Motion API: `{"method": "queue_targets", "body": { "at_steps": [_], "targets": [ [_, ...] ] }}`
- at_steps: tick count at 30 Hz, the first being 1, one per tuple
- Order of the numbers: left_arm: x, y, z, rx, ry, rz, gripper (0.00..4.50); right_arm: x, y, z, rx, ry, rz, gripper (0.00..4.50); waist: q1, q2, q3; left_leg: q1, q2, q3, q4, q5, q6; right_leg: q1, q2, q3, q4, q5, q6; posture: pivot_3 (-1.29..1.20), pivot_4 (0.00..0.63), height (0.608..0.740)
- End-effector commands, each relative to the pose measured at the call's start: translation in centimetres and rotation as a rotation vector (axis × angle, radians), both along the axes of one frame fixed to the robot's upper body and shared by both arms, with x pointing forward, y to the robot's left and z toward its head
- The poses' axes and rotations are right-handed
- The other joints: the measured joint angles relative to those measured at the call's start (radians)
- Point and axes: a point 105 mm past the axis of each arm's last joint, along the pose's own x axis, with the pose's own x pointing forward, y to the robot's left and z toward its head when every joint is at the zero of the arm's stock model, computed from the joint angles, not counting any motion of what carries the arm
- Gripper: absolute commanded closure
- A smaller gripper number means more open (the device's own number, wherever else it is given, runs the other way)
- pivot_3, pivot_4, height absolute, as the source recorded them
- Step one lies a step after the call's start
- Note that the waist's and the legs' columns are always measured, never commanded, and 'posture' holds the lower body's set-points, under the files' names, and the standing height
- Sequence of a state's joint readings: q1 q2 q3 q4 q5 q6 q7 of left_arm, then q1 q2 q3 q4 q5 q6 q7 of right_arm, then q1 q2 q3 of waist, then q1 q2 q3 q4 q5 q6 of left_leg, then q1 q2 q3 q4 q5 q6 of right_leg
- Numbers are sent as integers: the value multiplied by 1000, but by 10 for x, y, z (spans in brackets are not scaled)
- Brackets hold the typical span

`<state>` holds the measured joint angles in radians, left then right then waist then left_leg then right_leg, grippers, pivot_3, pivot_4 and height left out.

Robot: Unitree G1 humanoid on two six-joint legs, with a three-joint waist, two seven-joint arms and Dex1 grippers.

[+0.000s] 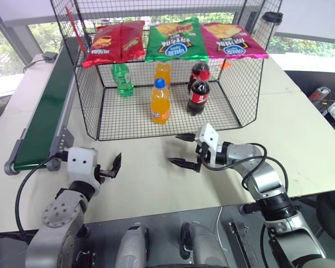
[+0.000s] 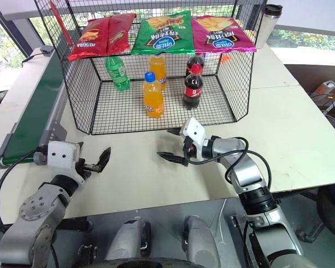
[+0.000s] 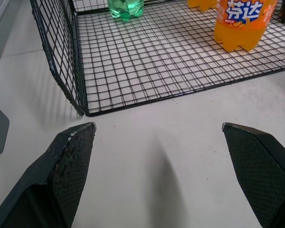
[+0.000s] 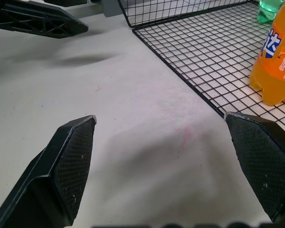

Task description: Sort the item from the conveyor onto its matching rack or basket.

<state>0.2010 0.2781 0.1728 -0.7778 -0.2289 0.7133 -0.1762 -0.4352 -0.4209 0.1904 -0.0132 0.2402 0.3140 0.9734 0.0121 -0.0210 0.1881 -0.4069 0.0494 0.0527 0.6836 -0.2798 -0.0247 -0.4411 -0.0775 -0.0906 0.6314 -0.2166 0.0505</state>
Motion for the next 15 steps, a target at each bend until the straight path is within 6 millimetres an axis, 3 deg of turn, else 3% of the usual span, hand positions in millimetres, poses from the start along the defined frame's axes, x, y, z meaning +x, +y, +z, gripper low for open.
{"method": "queue_targets", "body": {
  "at_steps": [1,15],
  "targets": [
    [-1,-2,10,13,-52,-16,58,-1,0,7,12,-37,10,0,0,0,0,0,0,0,0,0,0,0,0,0,0,0,0,0,150,740],
    [0,-2,10,18,-48,-12,58,-2,2,11,16,-42,12,0,0,0,0,0,0,0,0,0,0,0,0,0,0,0,0,0,150,740]
  ]
}}
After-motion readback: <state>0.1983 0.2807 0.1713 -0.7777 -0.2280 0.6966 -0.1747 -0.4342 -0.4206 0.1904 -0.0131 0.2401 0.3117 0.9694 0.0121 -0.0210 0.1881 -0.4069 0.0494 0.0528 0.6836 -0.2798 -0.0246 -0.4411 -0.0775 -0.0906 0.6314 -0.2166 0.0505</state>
